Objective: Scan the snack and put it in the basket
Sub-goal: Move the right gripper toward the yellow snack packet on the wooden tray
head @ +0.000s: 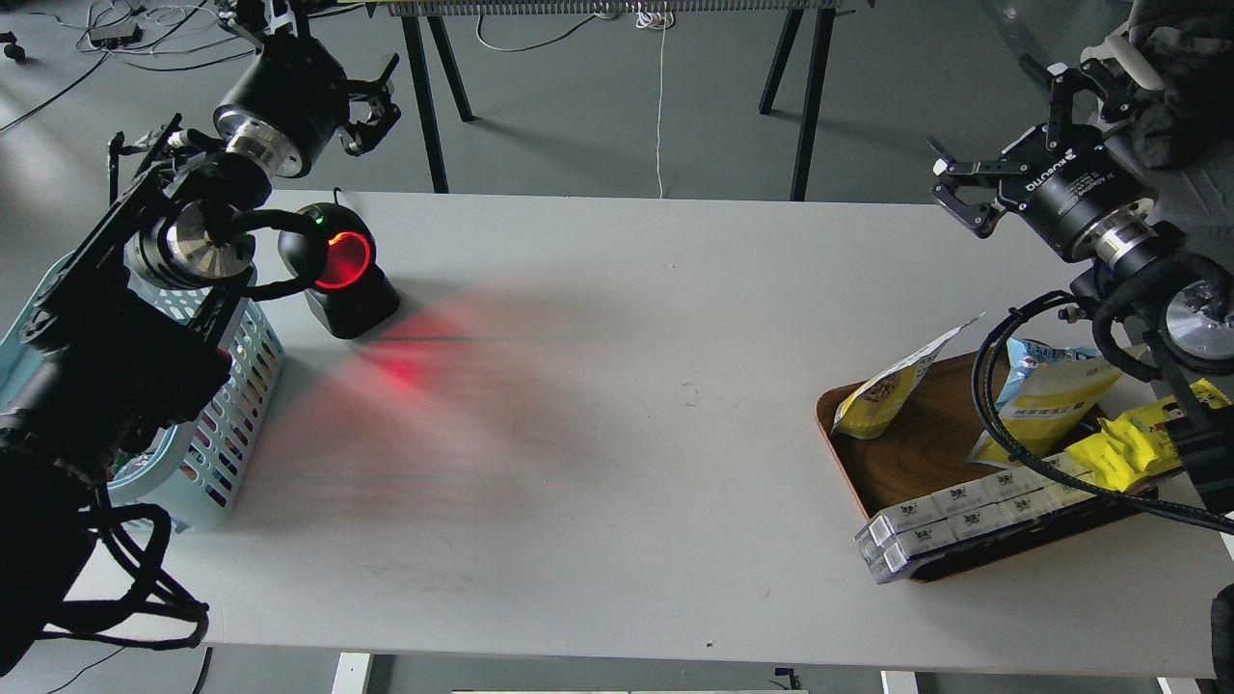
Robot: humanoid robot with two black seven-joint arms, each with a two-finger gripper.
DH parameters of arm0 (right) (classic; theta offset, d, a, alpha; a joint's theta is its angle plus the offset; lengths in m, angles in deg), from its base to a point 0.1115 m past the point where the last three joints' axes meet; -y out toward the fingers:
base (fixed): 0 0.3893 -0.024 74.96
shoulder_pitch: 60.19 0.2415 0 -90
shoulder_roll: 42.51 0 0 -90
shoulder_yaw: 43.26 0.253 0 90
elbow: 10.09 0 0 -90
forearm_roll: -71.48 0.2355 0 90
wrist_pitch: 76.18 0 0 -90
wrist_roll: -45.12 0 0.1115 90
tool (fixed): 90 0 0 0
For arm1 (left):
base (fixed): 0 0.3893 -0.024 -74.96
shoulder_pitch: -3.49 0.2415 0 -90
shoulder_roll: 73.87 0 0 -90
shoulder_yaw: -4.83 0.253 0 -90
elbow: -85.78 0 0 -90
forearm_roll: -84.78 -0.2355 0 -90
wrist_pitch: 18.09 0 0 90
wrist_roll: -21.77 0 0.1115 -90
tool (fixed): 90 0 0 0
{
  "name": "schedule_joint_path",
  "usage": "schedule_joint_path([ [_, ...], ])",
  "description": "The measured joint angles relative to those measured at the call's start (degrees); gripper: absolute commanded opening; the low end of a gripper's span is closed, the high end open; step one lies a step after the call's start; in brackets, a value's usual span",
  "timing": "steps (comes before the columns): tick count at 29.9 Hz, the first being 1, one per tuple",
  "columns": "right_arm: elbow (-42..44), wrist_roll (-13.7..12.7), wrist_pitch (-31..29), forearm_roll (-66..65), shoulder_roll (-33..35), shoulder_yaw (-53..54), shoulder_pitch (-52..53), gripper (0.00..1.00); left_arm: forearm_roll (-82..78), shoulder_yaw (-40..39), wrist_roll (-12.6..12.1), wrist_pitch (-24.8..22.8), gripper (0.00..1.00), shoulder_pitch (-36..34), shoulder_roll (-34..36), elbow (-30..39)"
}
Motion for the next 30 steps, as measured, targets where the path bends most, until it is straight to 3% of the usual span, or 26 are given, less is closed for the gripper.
schedule_joint_path([
  [3, 0.15, 0.05, 0.05, -0.04, -0.05, 0.0, 0.15, 0.99, 0.0, -0.01, 0.75, 0.0, 1.0, 0.0, -0.03, 0.05],
  [9, 0.27, 0.07, 0.07, -0.12, -0.16, 0.31, 0.36, 0.99, 0.09, -0.39, 5.48, -0.09, 1.0, -0.3, -0.01, 0.11],
  [24, 1.28, -0.53, -0.03, -0.63, 0.71, -8.06, 3.34, 0.99, 0.05, -0.39, 5.75, -0.69, 1.0, -1.54, 0.56, 0.55],
  [30, 2.4, -0.64, -0.27, -0.81, 6.78, -18.68, 9.73, 0.99, 0.16, -0.2, 5.2, -3.4, 1.0, -1.7, 1.16, 0.75],
])
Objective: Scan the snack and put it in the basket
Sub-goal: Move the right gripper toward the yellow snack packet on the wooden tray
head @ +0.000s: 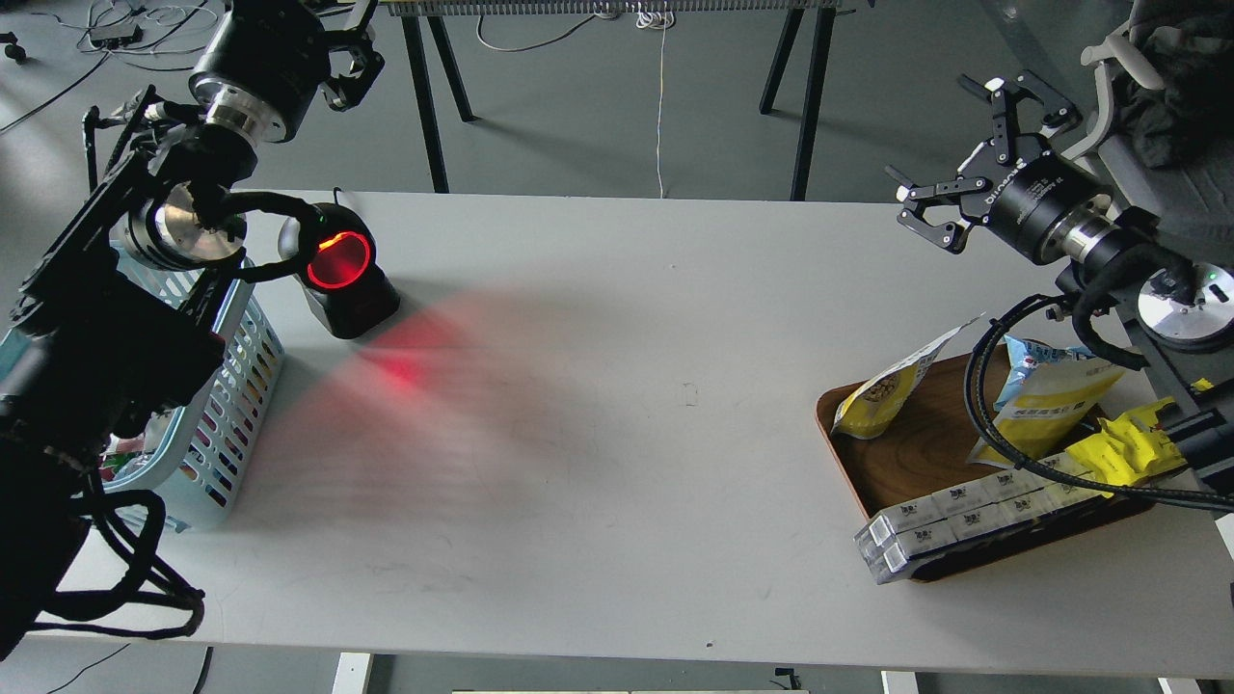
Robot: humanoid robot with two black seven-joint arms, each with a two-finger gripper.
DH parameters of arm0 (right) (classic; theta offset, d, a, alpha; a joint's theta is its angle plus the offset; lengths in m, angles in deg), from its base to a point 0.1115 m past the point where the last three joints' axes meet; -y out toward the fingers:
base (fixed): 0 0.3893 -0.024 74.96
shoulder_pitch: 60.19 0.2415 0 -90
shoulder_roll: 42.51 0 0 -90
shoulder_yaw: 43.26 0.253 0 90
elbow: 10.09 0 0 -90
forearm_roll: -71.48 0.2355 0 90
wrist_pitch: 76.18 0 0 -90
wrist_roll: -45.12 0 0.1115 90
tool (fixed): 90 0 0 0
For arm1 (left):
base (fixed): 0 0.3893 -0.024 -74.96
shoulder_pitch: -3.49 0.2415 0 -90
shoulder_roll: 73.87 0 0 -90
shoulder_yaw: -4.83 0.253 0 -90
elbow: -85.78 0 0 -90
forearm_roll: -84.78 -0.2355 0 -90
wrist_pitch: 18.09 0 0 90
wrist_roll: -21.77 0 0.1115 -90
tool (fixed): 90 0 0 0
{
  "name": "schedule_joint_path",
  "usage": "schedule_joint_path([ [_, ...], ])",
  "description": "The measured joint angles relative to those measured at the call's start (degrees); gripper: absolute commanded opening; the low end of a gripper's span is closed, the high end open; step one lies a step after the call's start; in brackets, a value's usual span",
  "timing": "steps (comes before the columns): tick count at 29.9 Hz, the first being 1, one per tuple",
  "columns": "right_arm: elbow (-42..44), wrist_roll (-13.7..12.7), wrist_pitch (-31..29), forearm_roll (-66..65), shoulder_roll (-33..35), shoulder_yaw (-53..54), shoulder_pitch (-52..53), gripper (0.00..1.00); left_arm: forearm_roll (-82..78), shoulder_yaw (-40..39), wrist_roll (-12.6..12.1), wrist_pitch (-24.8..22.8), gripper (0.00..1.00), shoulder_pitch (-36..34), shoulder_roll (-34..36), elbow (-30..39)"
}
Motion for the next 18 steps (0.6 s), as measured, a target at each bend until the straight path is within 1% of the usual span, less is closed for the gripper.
schedule_joint_path([
  [5, -1.32, -0.12, -0.33, 0.41, 10.04, -16.19, 11.49, 0.99, 0.05, 0.19, -0.65, -0.68, 1.0, 0.0, 0.85, 0.48],
  [9, -6.23, -0.13, -0.37, 0.73, 17.75, -32.5, 24.84, 0.99, 0.05, 0.13, -0.43, -0.8, 1.0, 0.0, 1.1, 0.56],
  [12, -10.59, -0.15, -0.42, 0.21, 21.54, -44.85, 35.88, 0.99, 0.05, -0.19, -0.04, -0.89, 1.0, 0.11, 1.24, 0.57],
  [15, -15.05, -0.59, -0.31, -0.42, 23.68, -56.43, 46.5, 0.99, 0.04, -0.52, 0.18, -0.97, 1.0, 0.25, 1.45, 0.57],
  [16, -16.47, -1.03, -0.22, -0.52, 24.28, -59.72, 49.65, 0.99, 0.05, -0.66, 0.26, -0.98, 1.0, 0.26, 1.68, 0.55],
  [18, -19.88, -2.85, -0.04, -0.74, 25.53, -66.87, 56.69, 0.99, 0.04, -0.9, 0.38, -0.98, 1.0, 0.28, 2.32, 0.51],
])
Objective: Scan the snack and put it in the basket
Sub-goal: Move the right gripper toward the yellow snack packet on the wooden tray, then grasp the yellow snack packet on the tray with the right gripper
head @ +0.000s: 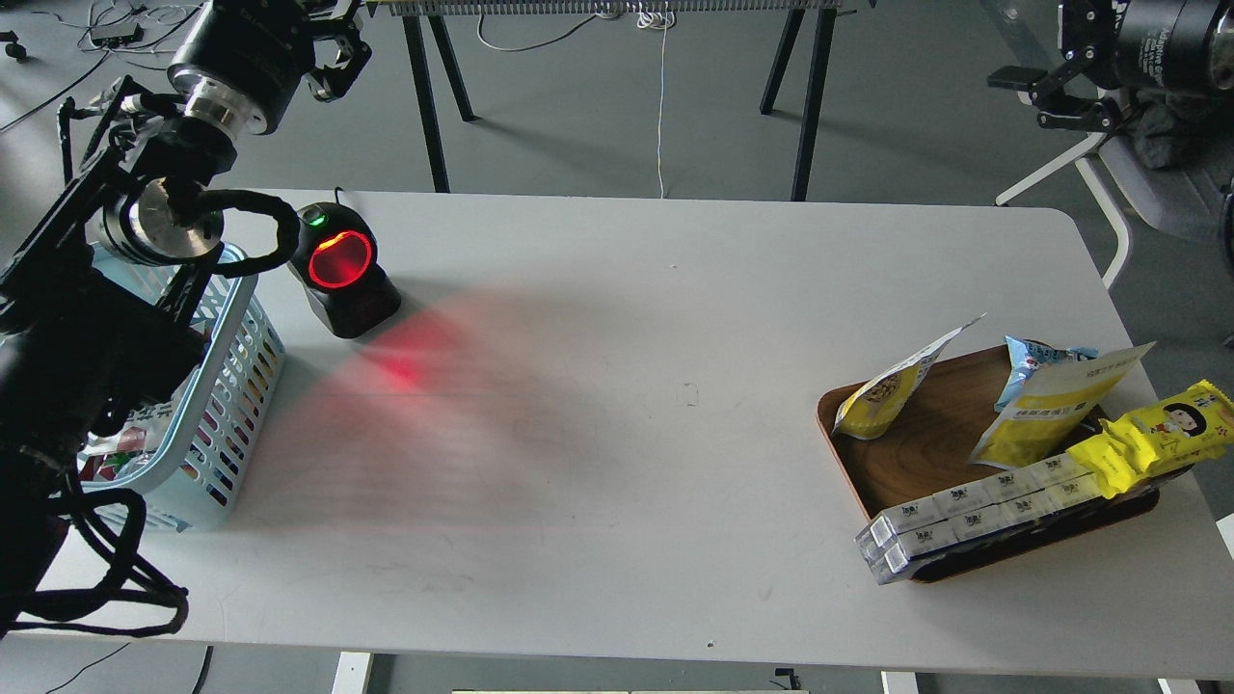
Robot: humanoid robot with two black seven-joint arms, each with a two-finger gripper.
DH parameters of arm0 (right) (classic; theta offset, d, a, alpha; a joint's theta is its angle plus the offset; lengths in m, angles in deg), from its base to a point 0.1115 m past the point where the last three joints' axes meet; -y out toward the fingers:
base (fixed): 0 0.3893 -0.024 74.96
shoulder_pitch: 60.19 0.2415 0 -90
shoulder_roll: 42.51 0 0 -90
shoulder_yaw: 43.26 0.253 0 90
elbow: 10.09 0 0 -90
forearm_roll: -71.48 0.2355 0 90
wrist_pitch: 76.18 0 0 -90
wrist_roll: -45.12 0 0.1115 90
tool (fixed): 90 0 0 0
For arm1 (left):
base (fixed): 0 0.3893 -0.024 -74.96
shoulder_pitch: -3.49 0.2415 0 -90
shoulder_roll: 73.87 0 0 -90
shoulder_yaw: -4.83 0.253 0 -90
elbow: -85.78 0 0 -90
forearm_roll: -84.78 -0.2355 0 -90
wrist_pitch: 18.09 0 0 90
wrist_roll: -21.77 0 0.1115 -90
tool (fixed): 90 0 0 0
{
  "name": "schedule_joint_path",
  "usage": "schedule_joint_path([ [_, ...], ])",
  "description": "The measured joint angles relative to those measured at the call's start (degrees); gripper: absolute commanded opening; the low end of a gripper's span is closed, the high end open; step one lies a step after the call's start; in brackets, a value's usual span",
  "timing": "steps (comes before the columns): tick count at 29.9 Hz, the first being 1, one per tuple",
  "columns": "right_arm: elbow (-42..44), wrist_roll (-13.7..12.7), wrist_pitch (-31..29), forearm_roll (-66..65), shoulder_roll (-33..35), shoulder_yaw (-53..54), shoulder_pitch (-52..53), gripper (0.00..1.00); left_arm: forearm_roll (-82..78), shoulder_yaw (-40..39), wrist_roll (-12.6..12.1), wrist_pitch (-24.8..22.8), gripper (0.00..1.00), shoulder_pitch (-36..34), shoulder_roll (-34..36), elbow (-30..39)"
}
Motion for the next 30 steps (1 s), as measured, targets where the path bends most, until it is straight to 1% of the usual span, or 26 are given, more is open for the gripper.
schedule_joint_path([
  [5, -10.96, -5.6, 1.73, -0.28, 0.57, -14.98, 13.26, 0.99, 0.0, -0.83, 0.64, 0.29, 1.0, -0.2, 0.69, 0.0],
  [7, -16.47, -8.37, 4.5, -0.32, 0.33, -19.87, 16.2, 0.99, 0.0, -0.85, 0.7, 0.46, 1.0, -0.21, 0.72, 0.0],
  [9, -20.52, -9.95, 8.37, -0.08, -0.37, -24.22, 18.43, 0.99, 0.01, -0.74, 0.73, 0.5, 1.0, -0.16, 0.78, 0.02],
  [13, -23.41, -10.52, 15.95, 1.02, -2.12, -30.12, 20.18, 0.99, 0.0, -0.24, 0.74, 0.32, 1.0, 0.43, 0.82, 0.01],
  [16, -23.97, -10.55, 19.86, 3.31, -3.64, -31.42, 19.27, 0.99, 0.01, -0.12, 0.74, 0.21, 1.0, 0.57, 0.83, -0.04],
  [19, -24.02, -10.55, 21.1, 5.46, -5.01, -31.39, 17.32, 0.99, 0.0, -0.12, 0.74, 0.18, 1.0, 0.61, 0.92, -0.05],
  [25, -23.2, -10.55, 21.32, 5.68, -6.33, -30.4, 12.27, 0.98, 0.0, -0.43, 0.74, 0.17, 1.0, 0.61, 1.07, -0.05],
  [28, -22.11, -10.56, 21.54, 5.6, -7.22, -27.83, 8.65, 0.93, 0.01, -0.46, 0.74, 0.17, 1.0, 0.61, 1.08, -0.05],
  [30, -20.92, -10.56, 21.59, 5.57, -8.49, -25.74, 5.74, 0.91, 0.01, -0.47, 0.74, 0.17, 1.0, 0.59, 1.08, -0.05],
])
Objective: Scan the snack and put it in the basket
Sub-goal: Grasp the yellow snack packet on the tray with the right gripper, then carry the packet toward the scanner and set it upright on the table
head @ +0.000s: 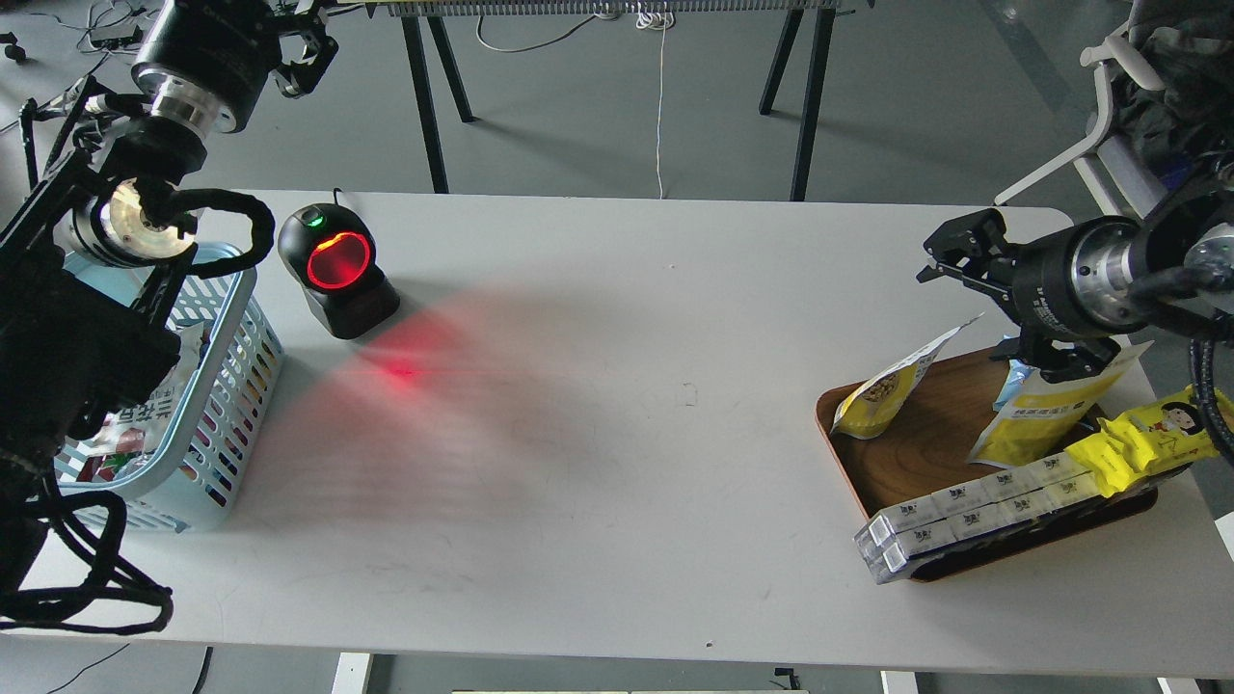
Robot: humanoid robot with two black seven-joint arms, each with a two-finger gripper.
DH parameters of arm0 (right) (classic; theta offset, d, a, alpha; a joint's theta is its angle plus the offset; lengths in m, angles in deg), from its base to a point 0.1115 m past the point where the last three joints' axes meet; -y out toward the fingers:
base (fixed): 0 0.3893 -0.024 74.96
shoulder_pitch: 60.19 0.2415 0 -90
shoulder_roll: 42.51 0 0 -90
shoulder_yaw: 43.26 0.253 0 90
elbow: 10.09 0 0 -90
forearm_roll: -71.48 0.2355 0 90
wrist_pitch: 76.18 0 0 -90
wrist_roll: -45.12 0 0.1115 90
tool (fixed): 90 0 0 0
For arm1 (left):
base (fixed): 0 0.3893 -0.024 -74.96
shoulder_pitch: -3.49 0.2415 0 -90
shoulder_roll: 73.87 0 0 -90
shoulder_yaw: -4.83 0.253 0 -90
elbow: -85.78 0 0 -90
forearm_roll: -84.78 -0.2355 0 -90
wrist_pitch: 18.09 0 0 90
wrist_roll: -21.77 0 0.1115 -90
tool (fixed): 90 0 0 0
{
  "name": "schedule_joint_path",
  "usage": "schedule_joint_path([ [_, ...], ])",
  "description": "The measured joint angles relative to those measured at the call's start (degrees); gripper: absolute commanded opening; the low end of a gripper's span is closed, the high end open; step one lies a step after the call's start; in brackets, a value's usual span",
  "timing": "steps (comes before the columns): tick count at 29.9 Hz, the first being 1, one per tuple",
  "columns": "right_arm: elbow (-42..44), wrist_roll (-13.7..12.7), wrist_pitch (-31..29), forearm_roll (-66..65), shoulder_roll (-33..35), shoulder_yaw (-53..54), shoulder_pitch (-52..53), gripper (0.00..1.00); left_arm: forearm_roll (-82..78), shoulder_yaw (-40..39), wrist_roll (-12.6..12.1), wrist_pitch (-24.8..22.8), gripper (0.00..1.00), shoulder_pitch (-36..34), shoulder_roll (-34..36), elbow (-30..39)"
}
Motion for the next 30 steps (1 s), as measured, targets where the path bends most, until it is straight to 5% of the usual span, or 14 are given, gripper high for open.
schedule_joint_path([
  [4, 2.36, 0.0, 0.46, -0.07, -2.02, 3.93, -4.97, 0.67, -0.02, -0.06, -0.04, 0.18, 1.0, -0.33, 0.1, 0.0],
  [6, 3.26, 0.0, 0.94, -0.2, -3.64, 5.0, -6.93, 0.43, -0.06, -0.07, -0.08, 0.31, 1.0, -0.45, 0.18, 0.0],
  [9, 4.03, 0.0, 1.25, -0.96, -5.67, 5.66, -8.71, 0.36, -0.08, -0.04, -0.09, 0.35, 1.0, -0.48, 0.59, 0.0],
  [10, 4.0, 0.0, 1.27, -1.37, -5.95, 5.73, -8.93, 0.26, -0.08, -0.01, -0.09, 0.36, 1.0, -0.49, 0.69, 0.0],
  [11, 3.85, 0.0, 1.27, -1.62, -6.08, 5.77, -9.04, 0.04, -0.08, 0.03, -0.09, 0.38, 1.0, -0.49, 0.76, 0.0],
  [12, 3.68, 0.0, 1.27, -1.76, -6.08, 5.81, -9.09, 0.0, -0.08, 0.06, -0.09, 0.41, 1.0, -0.49, 0.81, 0.0],
  [30, 0.1, 0.0, 1.8, -1.93, 0.17, 8.09, -6.59, 0.0, -0.08, 0.18, -0.09, 0.57, 1.0, -0.42, 0.98, -0.4],
])
